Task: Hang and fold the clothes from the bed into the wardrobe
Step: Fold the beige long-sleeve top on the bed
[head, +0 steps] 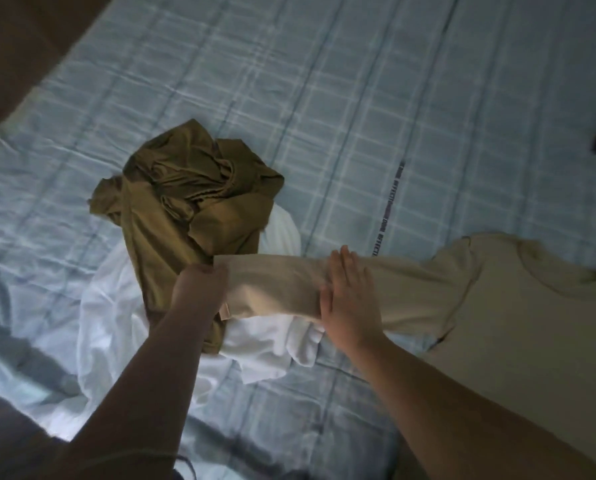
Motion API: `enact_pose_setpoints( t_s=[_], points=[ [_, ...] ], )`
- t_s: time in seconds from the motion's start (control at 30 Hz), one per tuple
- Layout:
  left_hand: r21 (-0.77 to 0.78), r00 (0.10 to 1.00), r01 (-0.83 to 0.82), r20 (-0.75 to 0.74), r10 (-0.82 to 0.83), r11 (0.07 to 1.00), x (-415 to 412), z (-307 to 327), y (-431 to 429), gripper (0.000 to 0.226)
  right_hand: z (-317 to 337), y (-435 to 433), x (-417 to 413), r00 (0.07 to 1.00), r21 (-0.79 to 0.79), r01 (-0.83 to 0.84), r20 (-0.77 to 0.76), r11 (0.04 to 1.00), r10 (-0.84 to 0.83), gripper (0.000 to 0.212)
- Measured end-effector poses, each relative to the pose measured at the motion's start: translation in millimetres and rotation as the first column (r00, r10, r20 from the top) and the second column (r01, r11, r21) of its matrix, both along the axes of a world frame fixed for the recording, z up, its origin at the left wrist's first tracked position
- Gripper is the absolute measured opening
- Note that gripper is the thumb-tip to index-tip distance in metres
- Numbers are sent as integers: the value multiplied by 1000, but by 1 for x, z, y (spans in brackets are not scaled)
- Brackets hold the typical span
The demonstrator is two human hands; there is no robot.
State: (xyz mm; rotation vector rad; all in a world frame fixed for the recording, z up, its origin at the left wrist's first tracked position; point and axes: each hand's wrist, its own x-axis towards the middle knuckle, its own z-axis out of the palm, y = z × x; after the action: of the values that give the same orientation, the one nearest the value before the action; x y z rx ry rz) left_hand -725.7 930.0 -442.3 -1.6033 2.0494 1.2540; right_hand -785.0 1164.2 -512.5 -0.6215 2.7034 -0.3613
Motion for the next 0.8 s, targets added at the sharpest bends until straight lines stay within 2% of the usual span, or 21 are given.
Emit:
enact_pose_setpoints(
  t_s=[0.13,0.27,0.43,0.53,0.6,0.63,0.67,0.7,0.73,0.77,0.8],
  points=[
    [-273,980,99,-141,-141,957,5,14,20,23,-6,11,3,999,106,-32,14,994,30,61],
    [-326,966,87,-202,-160,941,15,21,24,16,-10,1,6,999,188,-44,-6,981,46,62],
    [-277,973,102,-174,-154,955,23,14,25,17,-28,-4,13,999,198,-29,-13,980,32,63],
    [-208,955,46,-278,-104,977,13,22,34,17,-25,-5,9,1000,132,-18,-22,991,21,64],
    [-104,928,-2,-370,-37,995,2,33,47,16,-10,-2,4,1000,-12,5,27,1000,-4,63],
    [-32,907,-20,-421,5,999,-4,38,58,13,2,1,2,996,-147,50,78,988,-38,58],
    [28,886,-19,-462,30,999,-10,42,71,11,17,7,1,983,-314,150,153,938,-105,48],
    [65,868,3,-496,29,998,-16,45,86,10,34,13,1,935,-455,319,294,831,-198,36],
    [105,855,39,-518,21,994,-22,46,103,11,52,20,0,830,-536,524,495,662,-257,26],
    [158,844,88,-536,11,984,-28,46,121,10,68,26,-2,673,-528,708,705,468,-223,23],
    [224,838,154,-545,-7,962,-33,45,140,11,78,35,-6,509,-449,837,850,313,-140,26]
  ],
)
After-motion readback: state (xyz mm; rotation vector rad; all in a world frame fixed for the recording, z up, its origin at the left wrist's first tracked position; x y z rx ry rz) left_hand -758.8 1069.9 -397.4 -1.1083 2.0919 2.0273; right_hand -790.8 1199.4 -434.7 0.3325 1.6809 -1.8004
